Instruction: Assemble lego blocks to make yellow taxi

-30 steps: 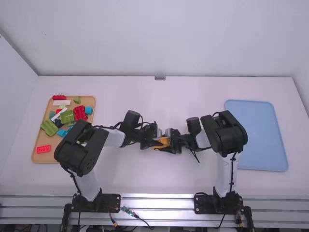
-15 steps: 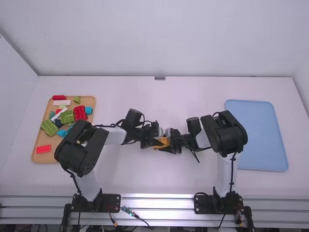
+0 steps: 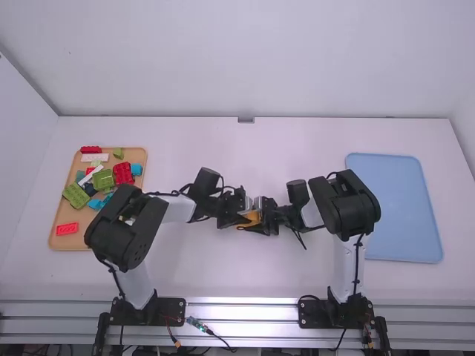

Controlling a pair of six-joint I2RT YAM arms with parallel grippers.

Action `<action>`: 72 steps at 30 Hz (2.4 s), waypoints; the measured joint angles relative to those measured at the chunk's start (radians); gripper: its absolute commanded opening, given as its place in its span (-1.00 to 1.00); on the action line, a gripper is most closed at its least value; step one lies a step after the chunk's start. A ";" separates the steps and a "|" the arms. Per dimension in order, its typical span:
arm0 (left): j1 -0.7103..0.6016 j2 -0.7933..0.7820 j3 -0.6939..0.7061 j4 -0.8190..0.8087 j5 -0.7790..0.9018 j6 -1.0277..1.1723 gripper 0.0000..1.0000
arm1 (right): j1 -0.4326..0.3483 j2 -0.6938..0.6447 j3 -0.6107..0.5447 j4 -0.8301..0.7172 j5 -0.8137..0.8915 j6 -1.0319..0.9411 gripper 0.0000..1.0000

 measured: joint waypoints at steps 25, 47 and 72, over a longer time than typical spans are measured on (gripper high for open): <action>0.112 -0.131 -0.014 -0.088 0.024 -0.003 0.98 | 0.014 0.000 0.000 -0.008 -0.008 0.008 0.08; 0.581 -0.227 -0.244 0.091 0.478 0.174 0.98 | -0.077 -0.144 0.000 -0.197 0.166 0.170 -0.21; 0.495 -0.227 -0.336 0.593 0.332 -0.359 0.98 | -0.811 -0.632 -0.072 -0.439 0.758 0.459 -0.17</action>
